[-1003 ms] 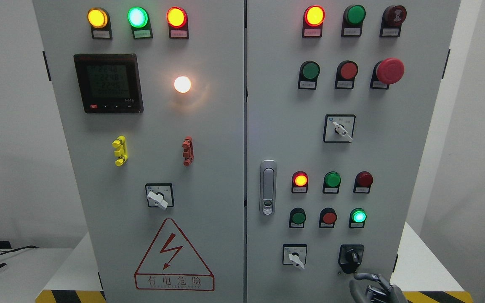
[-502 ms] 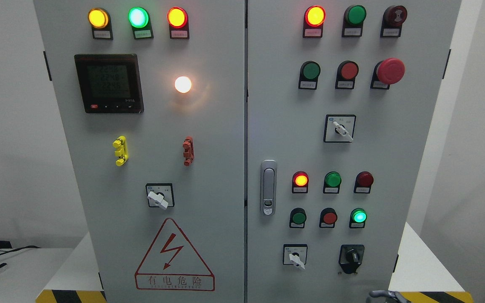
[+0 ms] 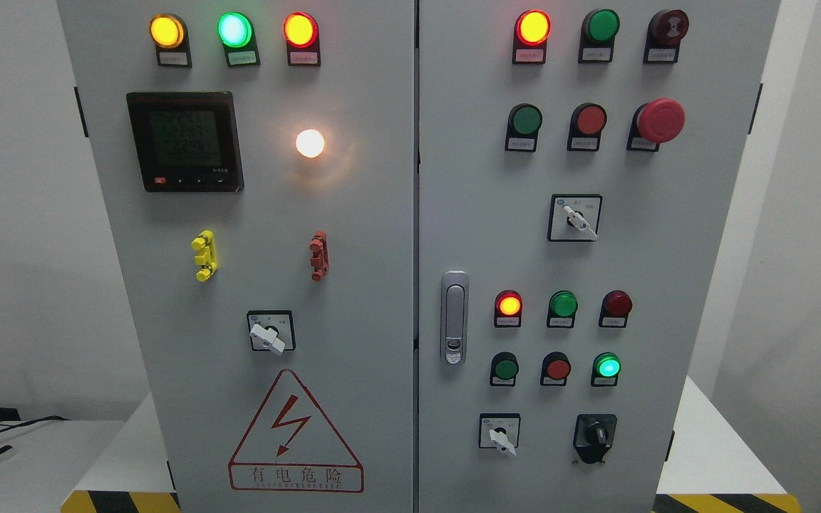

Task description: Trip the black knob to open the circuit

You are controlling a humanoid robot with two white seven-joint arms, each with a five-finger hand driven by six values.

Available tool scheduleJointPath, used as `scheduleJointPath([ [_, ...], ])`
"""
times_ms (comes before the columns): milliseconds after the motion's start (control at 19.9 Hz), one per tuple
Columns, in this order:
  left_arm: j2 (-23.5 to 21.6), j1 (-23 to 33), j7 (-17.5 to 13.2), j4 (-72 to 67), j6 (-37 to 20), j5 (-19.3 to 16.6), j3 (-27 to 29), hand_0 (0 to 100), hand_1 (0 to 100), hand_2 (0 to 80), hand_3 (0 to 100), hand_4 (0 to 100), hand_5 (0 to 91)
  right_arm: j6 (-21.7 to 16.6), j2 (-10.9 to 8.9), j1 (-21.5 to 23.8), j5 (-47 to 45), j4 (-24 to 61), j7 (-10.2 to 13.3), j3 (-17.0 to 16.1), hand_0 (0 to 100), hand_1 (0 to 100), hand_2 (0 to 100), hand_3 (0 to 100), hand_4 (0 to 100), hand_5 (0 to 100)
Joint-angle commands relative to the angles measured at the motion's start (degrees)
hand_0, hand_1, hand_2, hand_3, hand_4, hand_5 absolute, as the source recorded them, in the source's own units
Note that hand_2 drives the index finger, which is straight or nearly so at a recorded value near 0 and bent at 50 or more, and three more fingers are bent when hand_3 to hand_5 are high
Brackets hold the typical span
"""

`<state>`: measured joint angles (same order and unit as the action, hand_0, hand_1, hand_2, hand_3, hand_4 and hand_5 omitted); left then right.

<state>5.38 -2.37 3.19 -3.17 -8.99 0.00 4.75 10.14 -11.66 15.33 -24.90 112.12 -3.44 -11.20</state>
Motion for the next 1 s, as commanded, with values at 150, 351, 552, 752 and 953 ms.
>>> scheduleJointPath([
  [150, -0.02, 0.00, -0.03, 0.00, 0.03, -1.76, 0.00, 12, 39, 0.0, 0, 0, 0.0, -0.04, -1.79, 5.94, -3.22, 7.59, -2.63, -8.13, 0, 0, 21, 45, 41, 38],
  [351, -0.02, 0.00, -0.03, 0.00, 0.03, -1.76, 0.00, 12, 39, 0.0, 0, 0, 0.0, -0.04, -1.52, 6.20, -3.48, 7.59, -2.63, -7.96, 0, 0, 14, 31, 29, 30],
  [552, -0.02, 0.00, -0.03, 0.00, 0.03, -1.76, 0.00, 12, 39, 0.0, 0, 0, 0.0, -0.04, -1.44, 6.20, -3.57, 7.59, -2.63, -7.52, 0, 0, 13, 27, 26, 27],
  [752, 0.06, 0.00, -0.03, 0.00, 0.03, -1.76, 0.00, 12, 39, 0.0, 0, 0, 0.0, 0.05, -1.35, 6.20, -3.57, 7.59, -2.63, -7.08, 0, 0, 12, 25, 25, 26],
  [953, -0.02, 0.00, -0.03, 0.00, 0.03, -1.76, 0.00, 12, 39, 0.0, 0, 0, 0.0, 0.05, -1.26, 6.20, -3.57, 7.59, -2.63, -7.08, 0, 0, 12, 25, 25, 25],
])
